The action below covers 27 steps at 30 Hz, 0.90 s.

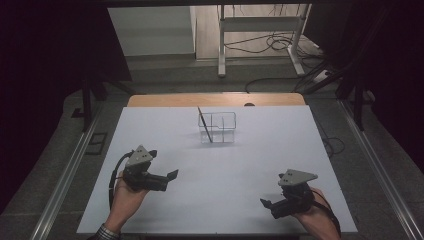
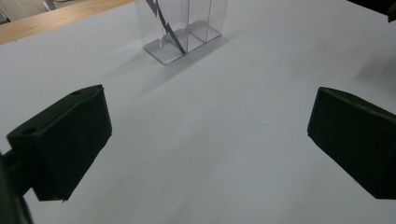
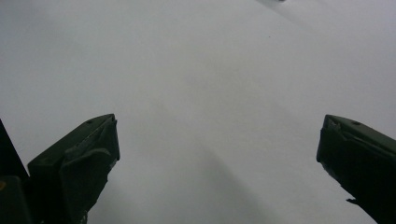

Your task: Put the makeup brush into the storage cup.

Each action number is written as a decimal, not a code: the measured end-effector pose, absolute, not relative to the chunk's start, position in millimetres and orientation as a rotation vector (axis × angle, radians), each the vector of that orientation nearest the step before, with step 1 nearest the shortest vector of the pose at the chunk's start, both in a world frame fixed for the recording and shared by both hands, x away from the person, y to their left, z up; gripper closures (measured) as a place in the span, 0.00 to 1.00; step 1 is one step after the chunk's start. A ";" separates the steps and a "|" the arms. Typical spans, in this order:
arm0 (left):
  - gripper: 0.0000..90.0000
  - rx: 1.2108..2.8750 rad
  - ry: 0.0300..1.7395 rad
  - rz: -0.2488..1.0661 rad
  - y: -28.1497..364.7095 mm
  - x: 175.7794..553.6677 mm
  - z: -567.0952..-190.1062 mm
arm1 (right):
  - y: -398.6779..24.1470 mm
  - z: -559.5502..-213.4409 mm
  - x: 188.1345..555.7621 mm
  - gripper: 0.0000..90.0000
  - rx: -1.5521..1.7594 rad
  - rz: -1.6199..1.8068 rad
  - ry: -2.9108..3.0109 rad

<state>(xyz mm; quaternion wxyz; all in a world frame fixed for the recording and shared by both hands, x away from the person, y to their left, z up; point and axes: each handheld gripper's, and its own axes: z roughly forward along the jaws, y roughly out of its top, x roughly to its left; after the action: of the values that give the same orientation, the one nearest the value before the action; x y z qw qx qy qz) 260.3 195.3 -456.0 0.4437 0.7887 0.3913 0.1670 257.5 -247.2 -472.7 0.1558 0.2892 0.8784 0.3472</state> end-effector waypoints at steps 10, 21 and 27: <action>0.00 1.965 0.965 0.435 195.7 248.1 -459.9 | -247.7 -472.5 257.4 0.00 0.829 0.993 2.513; 0.00 1.965 0.973 0.440 200.5 235.5 -463.4 | -248.0 -472.5 257.3 0.00 0.831 0.994 2.511; 0.01 1.961 0.978 0.444 203.9 228.2 -464.6 | -248.0 -472.6 257.2 0.00 0.832 0.992 2.511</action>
<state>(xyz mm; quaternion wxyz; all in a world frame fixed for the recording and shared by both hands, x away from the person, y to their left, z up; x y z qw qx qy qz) 228.2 203.9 -464.6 0.4373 0.7888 0.3933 0.1787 257.2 -248.0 -472.6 0.1576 0.2910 0.8776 0.3469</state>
